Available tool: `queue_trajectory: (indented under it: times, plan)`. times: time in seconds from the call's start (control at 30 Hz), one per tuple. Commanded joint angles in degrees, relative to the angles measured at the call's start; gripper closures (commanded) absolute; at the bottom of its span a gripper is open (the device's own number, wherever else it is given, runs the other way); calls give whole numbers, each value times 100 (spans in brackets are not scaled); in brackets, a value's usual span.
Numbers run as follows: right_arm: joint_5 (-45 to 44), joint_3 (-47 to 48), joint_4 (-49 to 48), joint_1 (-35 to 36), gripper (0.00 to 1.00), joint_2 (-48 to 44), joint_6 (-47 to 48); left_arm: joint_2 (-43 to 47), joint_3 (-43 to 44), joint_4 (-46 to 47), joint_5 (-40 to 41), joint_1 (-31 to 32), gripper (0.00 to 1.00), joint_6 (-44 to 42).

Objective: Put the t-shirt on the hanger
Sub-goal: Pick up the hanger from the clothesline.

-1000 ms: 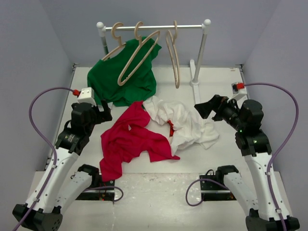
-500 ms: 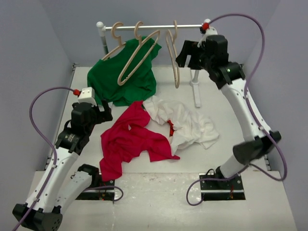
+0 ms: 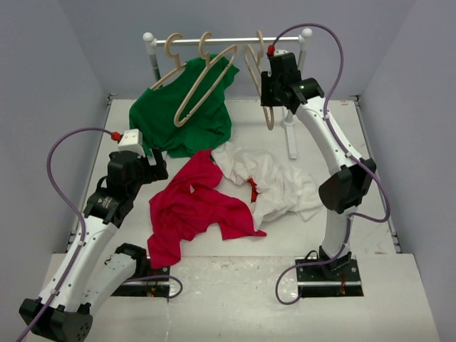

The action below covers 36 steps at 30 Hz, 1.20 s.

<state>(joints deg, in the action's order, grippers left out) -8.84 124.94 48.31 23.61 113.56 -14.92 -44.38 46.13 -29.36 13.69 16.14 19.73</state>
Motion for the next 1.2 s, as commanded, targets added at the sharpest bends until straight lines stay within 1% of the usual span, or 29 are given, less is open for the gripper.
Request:
queue_trajectory:
  times: [0.0, 0.07, 0.13, 0.3, 0.47, 0.63, 0.7, 0.77, 0.8, 0.9, 0.97, 1.13, 1.17]
  plan:
    - [-197, -319, -279, 44, 88, -433, 81, -6, -16, 229, -68, -36, 0, -136]
    - [-223, -399, -338, 47, 96, -492, 60, -10, -16, 229, -59, -32, 0, -136]
    - [-275, -416, -443, 47, 99, -571, 44, -16, -10, 221, -31, -32, 0, -127]
    - [-416, -383, -662, 47, 100, -825, 25, -36, 53, 195, -23, -32, 0, -76]
    - [-440, -500, -851, 39, 100, -1186, 51, -162, 206, 184, -567, -32, 0, -19]
    - [-230, -1230, -622, 47, 100, -1880, 44, -538, 315, 126, -1146, -24, 0, 265]
    - [37, -2222, -628, 47, 100, -2446, -36, -753, 317, 71, -1206, 41, 0, 383]
    - [111, -2858, -832, 47, 100, -3002, -110, -1014, 276, 65, -1206, 133, 0, 516]
    - [163, -3747, -1066, 47, 100, -3486, -171, -1186, 227, 72, -1193, 210, 2, 604]
    - [136, -4664, -1093, 47, 100, -4557, -248, -1648, 116, 107, -951, 544, 8, 717]
    - [44, -5026, -990, 47, 100, -5139, -258, -2022, 84, 150, -565, 959, 14, 783]
    - [35, -5363, -718, 47, 100, -5881, -157, -2812, 260, 209, 24, 1759, 40, 1084]
    - [55, -5390, -717, 47, 100, -5969, -137, -2952, 284, 233, 142, 1834, 43, 1126]
